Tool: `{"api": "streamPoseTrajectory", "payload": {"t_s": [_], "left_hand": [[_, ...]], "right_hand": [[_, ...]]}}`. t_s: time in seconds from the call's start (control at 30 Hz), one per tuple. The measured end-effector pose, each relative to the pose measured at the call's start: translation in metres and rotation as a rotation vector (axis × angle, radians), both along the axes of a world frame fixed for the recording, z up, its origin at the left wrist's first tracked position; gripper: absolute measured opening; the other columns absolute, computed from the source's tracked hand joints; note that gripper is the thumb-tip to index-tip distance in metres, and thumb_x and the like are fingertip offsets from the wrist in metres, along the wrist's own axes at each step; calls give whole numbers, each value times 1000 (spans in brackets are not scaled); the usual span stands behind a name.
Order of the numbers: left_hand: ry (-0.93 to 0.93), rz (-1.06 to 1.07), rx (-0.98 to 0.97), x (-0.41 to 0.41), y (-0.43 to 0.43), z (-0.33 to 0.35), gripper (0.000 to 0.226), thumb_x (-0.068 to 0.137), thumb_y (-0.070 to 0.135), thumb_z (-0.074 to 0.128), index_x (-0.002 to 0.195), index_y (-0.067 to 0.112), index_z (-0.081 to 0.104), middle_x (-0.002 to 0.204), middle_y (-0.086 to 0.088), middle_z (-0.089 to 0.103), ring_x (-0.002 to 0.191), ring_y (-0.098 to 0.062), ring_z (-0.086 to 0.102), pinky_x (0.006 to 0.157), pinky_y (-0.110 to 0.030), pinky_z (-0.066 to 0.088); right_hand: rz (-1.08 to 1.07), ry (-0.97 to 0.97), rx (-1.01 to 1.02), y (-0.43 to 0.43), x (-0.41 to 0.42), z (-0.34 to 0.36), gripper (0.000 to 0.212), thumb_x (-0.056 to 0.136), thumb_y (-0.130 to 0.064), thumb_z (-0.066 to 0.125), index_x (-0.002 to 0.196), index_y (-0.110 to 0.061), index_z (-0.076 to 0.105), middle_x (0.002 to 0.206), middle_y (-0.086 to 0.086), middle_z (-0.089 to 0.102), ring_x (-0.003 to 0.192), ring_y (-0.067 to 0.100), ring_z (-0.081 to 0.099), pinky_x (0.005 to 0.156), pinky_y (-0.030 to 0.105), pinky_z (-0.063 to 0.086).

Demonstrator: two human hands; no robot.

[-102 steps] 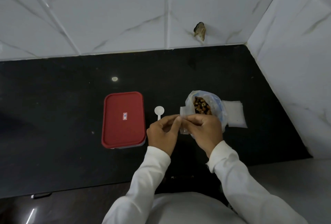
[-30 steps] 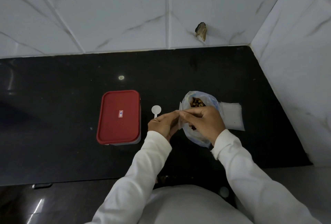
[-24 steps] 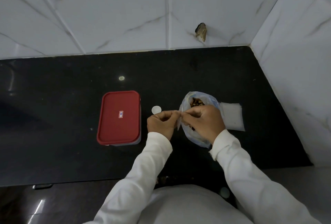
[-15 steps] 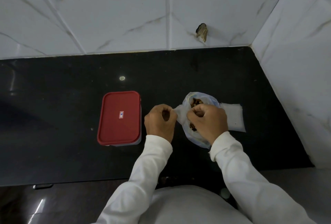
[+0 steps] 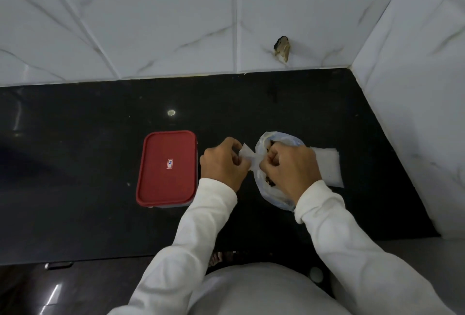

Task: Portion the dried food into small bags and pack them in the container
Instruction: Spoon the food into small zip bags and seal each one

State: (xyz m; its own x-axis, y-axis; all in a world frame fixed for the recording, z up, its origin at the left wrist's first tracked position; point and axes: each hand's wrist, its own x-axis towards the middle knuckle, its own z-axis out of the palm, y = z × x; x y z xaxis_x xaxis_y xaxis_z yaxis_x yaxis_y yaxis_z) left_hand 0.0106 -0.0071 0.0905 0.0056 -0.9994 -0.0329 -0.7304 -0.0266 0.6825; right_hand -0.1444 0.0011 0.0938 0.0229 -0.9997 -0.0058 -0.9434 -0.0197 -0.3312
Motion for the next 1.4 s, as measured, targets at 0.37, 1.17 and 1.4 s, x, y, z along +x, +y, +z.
{"api": "streamPoseTrajectory", "payload": {"t_s": [0.37, 1.17, 1.4], "left_hand": [[88, -84, 85, 6, -9, -2, 26, 85, 18, 75, 111, 21, 71, 76, 8, 66, 69, -5, 64, 75, -21, 56], [1513, 332, 480, -21, 8, -49, 44, 99, 53, 43, 106, 20, 71, 93, -3, 72, 65, -12, 63, 40, -18, 39], [1597, 517, 594, -19, 2, -67, 53, 93, 55, 57, 123, 12, 68, 114, -13, 70, 75, -13, 68, 43, -15, 47]], "right_hand": [[-61, -31, 204, -15, 8, 21, 29, 82, -32, 72, 106, -22, 59, 97, 2, 67, 93, 20, 65, 87, 40, 53], [-10, -47, 296, -22, 35, 42, 24, 90, -35, 63, 107, -18, 64, 93, 2, 66, 87, 18, 63, 85, 36, 54], [49, -244, 236, -11, 30, 36, 38, 90, -41, 63, 122, -23, 57, 105, -6, 66, 93, 9, 62, 88, 29, 51]]}}
